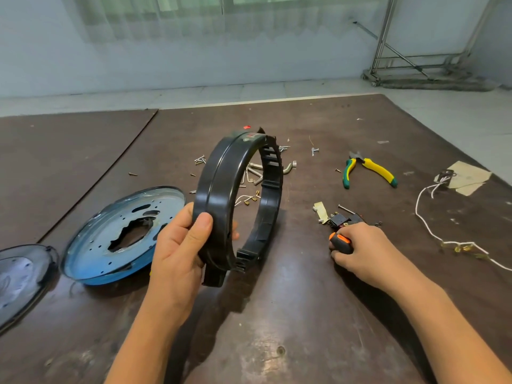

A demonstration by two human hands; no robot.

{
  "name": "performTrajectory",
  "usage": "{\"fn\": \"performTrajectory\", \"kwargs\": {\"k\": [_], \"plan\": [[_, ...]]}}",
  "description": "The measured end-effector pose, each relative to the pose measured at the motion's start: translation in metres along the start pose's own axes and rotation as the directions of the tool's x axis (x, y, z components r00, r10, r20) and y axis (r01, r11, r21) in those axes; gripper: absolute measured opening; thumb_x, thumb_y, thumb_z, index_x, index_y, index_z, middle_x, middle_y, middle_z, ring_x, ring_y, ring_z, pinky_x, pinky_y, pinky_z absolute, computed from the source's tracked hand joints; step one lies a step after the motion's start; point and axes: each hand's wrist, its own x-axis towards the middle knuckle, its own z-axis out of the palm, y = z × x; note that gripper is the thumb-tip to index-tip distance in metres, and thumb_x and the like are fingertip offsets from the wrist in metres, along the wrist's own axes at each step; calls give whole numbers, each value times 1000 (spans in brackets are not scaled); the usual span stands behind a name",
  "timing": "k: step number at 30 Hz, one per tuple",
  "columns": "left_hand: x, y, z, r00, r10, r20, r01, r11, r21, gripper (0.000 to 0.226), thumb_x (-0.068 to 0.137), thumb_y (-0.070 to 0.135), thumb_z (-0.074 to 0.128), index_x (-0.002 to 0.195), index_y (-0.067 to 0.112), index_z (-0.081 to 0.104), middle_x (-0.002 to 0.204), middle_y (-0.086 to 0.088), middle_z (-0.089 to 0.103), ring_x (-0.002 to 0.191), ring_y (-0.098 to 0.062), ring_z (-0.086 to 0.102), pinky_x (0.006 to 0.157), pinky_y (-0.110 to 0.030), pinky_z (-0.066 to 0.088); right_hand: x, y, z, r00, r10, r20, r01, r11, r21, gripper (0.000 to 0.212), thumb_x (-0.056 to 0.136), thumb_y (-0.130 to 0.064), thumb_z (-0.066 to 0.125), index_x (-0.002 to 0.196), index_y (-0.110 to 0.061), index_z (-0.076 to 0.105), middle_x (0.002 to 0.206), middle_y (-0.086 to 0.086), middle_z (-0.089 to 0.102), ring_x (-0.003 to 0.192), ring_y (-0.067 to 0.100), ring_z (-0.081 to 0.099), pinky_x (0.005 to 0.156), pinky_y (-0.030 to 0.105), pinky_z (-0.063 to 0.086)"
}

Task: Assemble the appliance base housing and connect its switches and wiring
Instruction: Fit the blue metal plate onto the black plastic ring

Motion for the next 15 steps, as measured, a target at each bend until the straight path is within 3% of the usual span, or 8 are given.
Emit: {"fn": "performTrajectory", "kwargs": {"k": [3,5,8,10,12,14,15], "plan": [[1,-2,-3,997,62,56,-67,994,83,21,89,33,56,98,22,72,83,-3,70,78,-16,67,67,-26,57,-2,-1,-1,994,-75,-85,81,994,68,7,89,-17,65,86,-11,68,77,5,67,74,25,59,68,36,45],[1,-4,-3,995,81,60,-86,992,88,24,85,31,52,92,21,73,77,-2,69,71,-14,66,61,-22,54,-4,-4,-4,983,-72,-168,118,953,281,8,91,-15,65,86,-16,71,62,-4,63,59,15,56,61,32,44],[2,-6,-6,994,72,84,-79,994,75,26,77,28,51,83,13,72,70,-5,67,63,-15,63,56,-21,52,-9,-14,-13,974,-81,-212,194,779,596,17,93,-8,64,81,-17,72,52,-7,53,48,9,46,51,22,40],[1,-5,-11,993,41,112,-51,995,91,28,73,28,51,80,8,70,68,-11,65,61,-19,62,54,-22,52,-15,-27,-19,965,-110,-240,258,577,775,12,93,-10,67,84,-14,73,60,2,57,52,15,49,52,23,42],[-1,-1,-17,985,14,172,-34,992,118,29,72,28,52,78,5,70,67,-20,62,60,-22,62,54,-24,52,-21,-42,-24,959,-127,-254,281,312,907,8,88,-22,72,86,-15,75,79,9,71,64,18,60,58,24,49],[-2,4,-16,966,-8,258,-42,981,188,30,76,32,57,77,6,70,67,-23,61,59,-26,61,55,-29,52,-25,-55,-27,956,-141,-259,271,74,960,10,84,-26,72,86,-17,77,97,14,75,81,20,71,65,24,55],[-3,7,-14,959,-21,284,-50,969,243,36,80,42,61,75,6,69,67,-23,60,58,-28,59,55,-33,51,-27,-61,-29,956,-135,-261,260,-19,965,10,85,-23,70,85,-17,77,96,14,75,83,19,73,67,24,57]]}}
